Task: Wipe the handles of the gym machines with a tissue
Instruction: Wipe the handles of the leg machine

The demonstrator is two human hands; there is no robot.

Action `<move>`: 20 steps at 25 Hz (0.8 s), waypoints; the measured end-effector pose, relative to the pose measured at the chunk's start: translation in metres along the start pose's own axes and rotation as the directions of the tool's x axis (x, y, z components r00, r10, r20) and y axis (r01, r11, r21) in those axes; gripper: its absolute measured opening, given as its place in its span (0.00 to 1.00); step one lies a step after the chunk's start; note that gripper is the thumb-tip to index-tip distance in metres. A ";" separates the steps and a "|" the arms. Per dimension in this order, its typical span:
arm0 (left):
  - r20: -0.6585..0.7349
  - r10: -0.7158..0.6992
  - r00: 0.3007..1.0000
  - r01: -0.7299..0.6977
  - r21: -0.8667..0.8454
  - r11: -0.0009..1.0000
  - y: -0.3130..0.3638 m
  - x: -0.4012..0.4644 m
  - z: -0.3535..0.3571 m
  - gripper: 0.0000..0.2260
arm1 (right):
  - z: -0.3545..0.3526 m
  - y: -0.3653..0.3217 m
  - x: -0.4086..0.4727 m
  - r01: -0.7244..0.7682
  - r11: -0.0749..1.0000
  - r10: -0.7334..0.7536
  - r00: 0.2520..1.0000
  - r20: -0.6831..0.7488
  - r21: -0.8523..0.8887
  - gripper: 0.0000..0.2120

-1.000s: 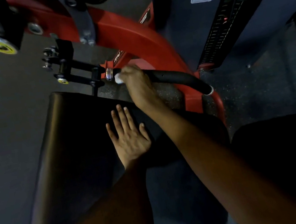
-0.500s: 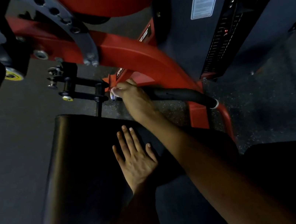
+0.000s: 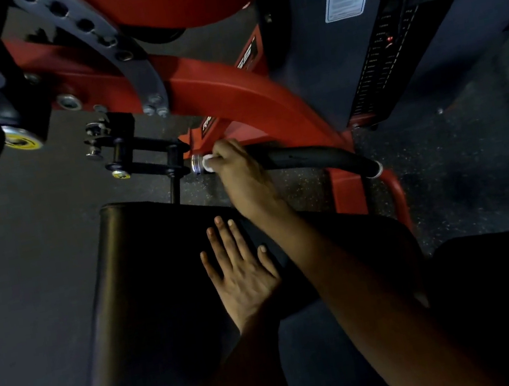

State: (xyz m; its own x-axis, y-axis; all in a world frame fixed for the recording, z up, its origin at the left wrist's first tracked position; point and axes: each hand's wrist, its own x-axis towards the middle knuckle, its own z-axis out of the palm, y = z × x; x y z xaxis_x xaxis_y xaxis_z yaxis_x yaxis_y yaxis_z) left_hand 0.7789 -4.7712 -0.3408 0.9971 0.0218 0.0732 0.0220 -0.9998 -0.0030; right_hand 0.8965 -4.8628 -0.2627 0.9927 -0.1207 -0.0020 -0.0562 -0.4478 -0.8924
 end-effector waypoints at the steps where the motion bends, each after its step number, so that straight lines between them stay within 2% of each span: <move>1: -0.040 0.016 0.999 -0.015 0.015 1.000 0.001 0.002 -0.001 0.29 | -0.003 0.014 -0.005 -0.048 0.999 0.048 0.998 -0.047 0.011 0.06; 2: -0.031 0.017 0.999 -0.017 0.009 1.000 0.001 -0.001 0.000 0.29 | -0.018 0.013 -0.011 -0.159 0.984 0.168 0.979 -0.119 0.080 0.05; 3: -0.028 0.013 1.000 -0.013 -0.006 1.000 0.002 -0.001 0.002 0.29 | -0.032 0.020 -0.018 -0.200 0.973 0.221 0.952 -0.212 0.116 0.05; 4: 0.005 0.005 1.000 -0.004 -0.038 0.999 0.002 0.001 0.001 0.28 | -0.049 0.019 -0.025 -0.264 0.933 0.330 0.900 -0.286 0.246 0.08; 6: -0.028 0.014 1.000 -0.015 -0.031 0.999 0.003 0.000 -0.001 0.28 | -0.070 0.007 -0.033 -0.301 0.905 0.406 0.821 -0.401 0.300 0.18; 7: -0.037 0.016 0.999 -0.017 -0.020 1.000 0.002 -0.001 0.000 0.28 | -0.073 0.005 -0.032 -0.306 0.927 0.369 0.844 -0.390 0.216 0.19; 8: -0.038 0.013 0.999 -0.014 -0.022 1.000 0.002 -0.002 -0.001 0.28 | -0.069 0.000 -0.027 -0.235 0.971 0.236 0.896 -0.376 0.049 0.18; 9: -0.049 0.014 0.999 -0.014 -0.005 1.000 0.003 -0.001 0.000 0.28 | -0.055 0.004 -0.020 -0.094 0.984 0.038 0.939 -0.342 -0.149 0.15; 10: -0.041 0.001 0.999 -0.001 -0.005 1.000 0.004 -0.002 0.000 0.28 | -0.037 0.007 -0.010 0.033 0.962 -0.107 0.958 -0.265 -0.270 0.09; 11: -0.037 -0.009 0.999 0.009 -0.012 1.000 0.004 -0.001 -0.001 0.29 | -0.017 0.012 -0.005 0.113 0.945 -0.149 0.984 -0.097 -0.305 0.03; 12: -0.032 -0.010 0.999 0.010 -0.022 1.000 0.002 0.000 -0.001 0.28 | -0.001 0.026 -0.003 0.214 0.919 -0.212 0.976 0.043 -0.332 0.05; 13: -0.046 -0.002 0.999 0.001 -0.020 1.000 0.002 0.000 0.000 0.28 | 0.004 0.041 -0.004 0.296 0.826 -0.324 0.946 0.026 -0.480 0.08; 14: -0.061 0.004 0.998 -0.006 -0.028 1.000 0.002 -0.001 0.001 0.28 | -0.004 0.046 -0.010 0.284 0.821 -0.365 0.928 -0.071 -0.495 0.09; 15: -0.061 0.005 0.998 -0.006 -0.018 1.000 0.002 -0.002 0.001 0.28 | -0.016 0.048 -0.018 0.222 0.875 -0.313 0.937 -0.153 -0.429 0.08; 16: -0.060 0.001 0.998 -0.003 -0.018 1.000 0.003 -0.003 0.001 0.28 | -0.028 0.056 -0.028 0.219 0.899 -0.324 0.914 -0.243 -0.378 0.08; 17: -0.050 0.000 0.999 -0.001 -0.019 1.000 0.004 -0.003 0.000 0.28 | -0.035 0.071 -0.031 0.154 0.914 -0.306 0.870 -0.388 -0.375 0.09; 18: -0.047 -0.003 0.999 0.002 -0.020 1.000 0.004 -0.003 0.000 0.28 | -0.041 0.080 -0.031 0.066 0.933 -0.211 0.897 -0.389 -0.354 0.09; 19: -0.036 -0.004 0.999 0.003 -0.024 1.000 0.004 -0.002 0.000 0.28 | -0.033 0.081 -0.032 -0.059 0.951 -0.056 0.933 -0.354 -0.304 0.10; 20: -0.035 -0.003 0.999 0.002 -0.017 1.000 0.003 -0.002 0.000 0.28 | -0.020 0.083 -0.028 -0.119 0.968 0.041 0.944 -0.327 -0.220 0.12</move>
State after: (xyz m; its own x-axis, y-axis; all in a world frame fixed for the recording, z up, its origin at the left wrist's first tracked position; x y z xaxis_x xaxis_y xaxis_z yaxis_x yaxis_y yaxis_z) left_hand 0.7773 -4.7745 -0.3406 0.9938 0.0246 0.1084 0.0232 -0.9996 0.0138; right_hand 0.8623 -4.9140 -0.3274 0.8998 -0.4224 0.1092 -0.1956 -0.6143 -0.7644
